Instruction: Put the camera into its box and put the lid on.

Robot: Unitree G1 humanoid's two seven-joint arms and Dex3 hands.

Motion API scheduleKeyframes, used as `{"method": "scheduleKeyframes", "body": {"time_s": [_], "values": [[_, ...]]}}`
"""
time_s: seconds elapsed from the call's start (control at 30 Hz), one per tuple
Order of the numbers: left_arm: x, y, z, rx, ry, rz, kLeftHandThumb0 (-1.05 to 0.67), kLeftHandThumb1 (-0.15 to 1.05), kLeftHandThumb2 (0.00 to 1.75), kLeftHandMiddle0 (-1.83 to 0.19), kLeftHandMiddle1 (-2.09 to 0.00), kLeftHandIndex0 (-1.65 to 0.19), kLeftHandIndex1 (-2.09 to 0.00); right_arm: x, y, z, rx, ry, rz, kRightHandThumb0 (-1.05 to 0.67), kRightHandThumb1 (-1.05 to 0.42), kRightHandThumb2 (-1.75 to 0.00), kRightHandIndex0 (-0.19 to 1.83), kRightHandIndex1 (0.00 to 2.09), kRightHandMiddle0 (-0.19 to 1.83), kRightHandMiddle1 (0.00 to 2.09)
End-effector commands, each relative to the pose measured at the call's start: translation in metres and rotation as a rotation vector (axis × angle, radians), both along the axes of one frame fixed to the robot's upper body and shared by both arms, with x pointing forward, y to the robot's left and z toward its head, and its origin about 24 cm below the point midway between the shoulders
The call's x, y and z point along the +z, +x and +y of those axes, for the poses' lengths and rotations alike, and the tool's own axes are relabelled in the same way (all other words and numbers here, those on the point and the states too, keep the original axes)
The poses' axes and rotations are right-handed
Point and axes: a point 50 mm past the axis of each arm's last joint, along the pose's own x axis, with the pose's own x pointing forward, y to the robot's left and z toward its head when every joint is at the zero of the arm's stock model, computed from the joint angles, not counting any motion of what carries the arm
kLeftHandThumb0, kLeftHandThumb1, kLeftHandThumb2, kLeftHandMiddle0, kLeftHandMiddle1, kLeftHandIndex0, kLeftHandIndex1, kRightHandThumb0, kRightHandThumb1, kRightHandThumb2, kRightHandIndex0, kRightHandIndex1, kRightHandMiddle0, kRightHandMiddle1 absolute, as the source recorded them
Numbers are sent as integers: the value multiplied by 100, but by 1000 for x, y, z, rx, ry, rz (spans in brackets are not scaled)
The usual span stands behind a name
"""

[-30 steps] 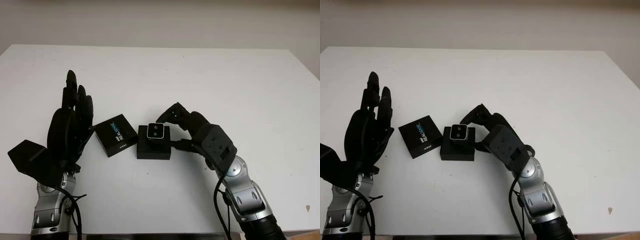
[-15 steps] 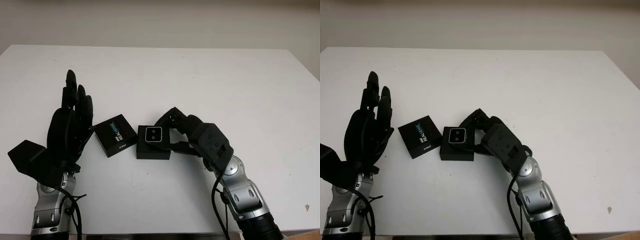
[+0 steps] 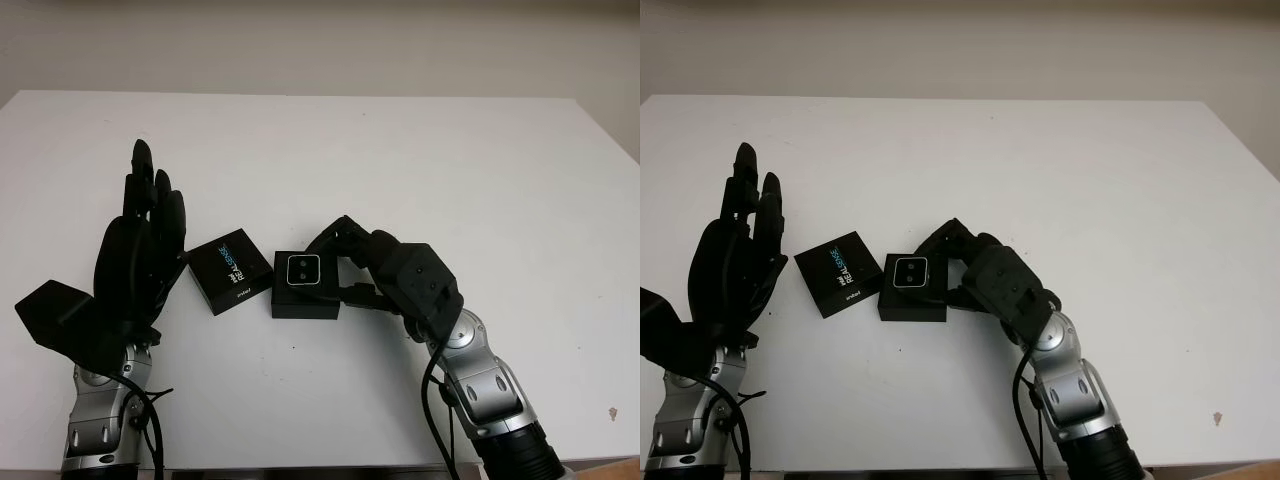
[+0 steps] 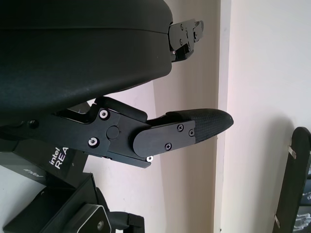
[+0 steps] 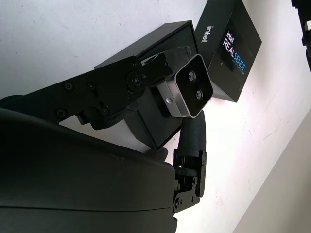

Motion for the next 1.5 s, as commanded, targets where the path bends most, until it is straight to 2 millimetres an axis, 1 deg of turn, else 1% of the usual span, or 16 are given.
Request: {"method": "scheduleKeyframes", "body": {"time_s": [0.0, 0.3, 0.57, 0.8, 0.87, 0.9, 0.93, 0.97, 1.0, 1.03, 1.07, 1.13, 1.17, 1.27, 1.47], "values": [[0, -1, 0, 4, 1, -4, -65, 105, 56, 19, 0, 19, 0, -1, 0, 4, 17, -12, -8, -37, -105, -14, 3, 83, 18, 184], [0, -2, 1, 1, -4, -5, -65, 105, 55, 19, 0, 19, 0, -5, -2, 5, 9, -70, -67, -35, -105, -11, 1, 87, 20, 182], [0, -2, 2, 4, 2, -4, -65, 105, 55, 19, 0, 19, 0, -7, -3, 4, 7, -93, -70, -34, -105, -13, -2, 85, 17, 186], [0, -3, 2, 4, 5, -4, -65, 105, 55, 19, 0, 19, 0, -5, -2, 2, 8, -116, -66, -33, -105, -15, -2, 79, 15, 184], [0, -3, 2, 2, 4, -4, -65, 105, 56, 19, 0, 19, 0, -4, -3, 2, 30, -155, -99, -34, -105, -14, 0, 72, 16, 183], [0, -3, 2, 1, 4, -4, -65, 105, 56, 19, 0, 19, 0, -3, -4, 2, 45, -178, -118, -34, -105, -14, 0, 68, 13, 179], [0, -3, 2, 0, 2, -5, -65, 105, 56, 19, 0, 19, 0, -2, -4, 3, 64, -212, -139, -35, -105, -13, -2, 59, 5, 161], [0, -3, 2, 1, 4, -5, -65, 105, 55, 19, 0, 19, 0, -2, -5, 3, 82, -239, -156, -38, -105, -13, -2, 49, 3, 142], [0, -3, 2, 2, 4, -4, -65, 105, 55, 19, 0, 19, 0, -2, -6, 3, 95, -254, -170, -42, -105, -11, -2, 37, 0, 119], [0, -3, 3, 0, 5, -6, -65, 105, 55, 19, 0, 19, 0, -2, -7, 3, 105, -272, -187, -45, -105, -9, -3, 27, 0, 95], [0, -3, 3, -2, 5, -5, -65, 105, 55, 19, 0, 19, 0, -2, -8, 3, 111, -282, -204, -50, -104, -7, -5, 16, 3, 63], [0, -3, 3, -1, 5, -2, -65, 105, 56, 19, 0, 19, 0, -1, -9, 2, 113, -299, -230, -55, -103, -6, -12, 6, 3, 31], [0, -3, 3, 0, 4, -1, -65, 105, 55, 19, 0, 19, 0, -1, -10, 2, 112, -302, -246, -55, -103, -5, -15, 4, 1, 24], [0, -4, 3, 3, 2, 0, -65, 105, 55, 19, 0, 19, 0, 3, -12, 0, 109, -312, -297, -54, -103, -5, -19, 0, -5, 15], [0, -4, 3, -4, 10, 1, -65, 105, 56, 19, 0, 19, 0, 16, -13, -4, 82, -336, -401, -52, -99, -4, -19, 0, -12, 8]]}}
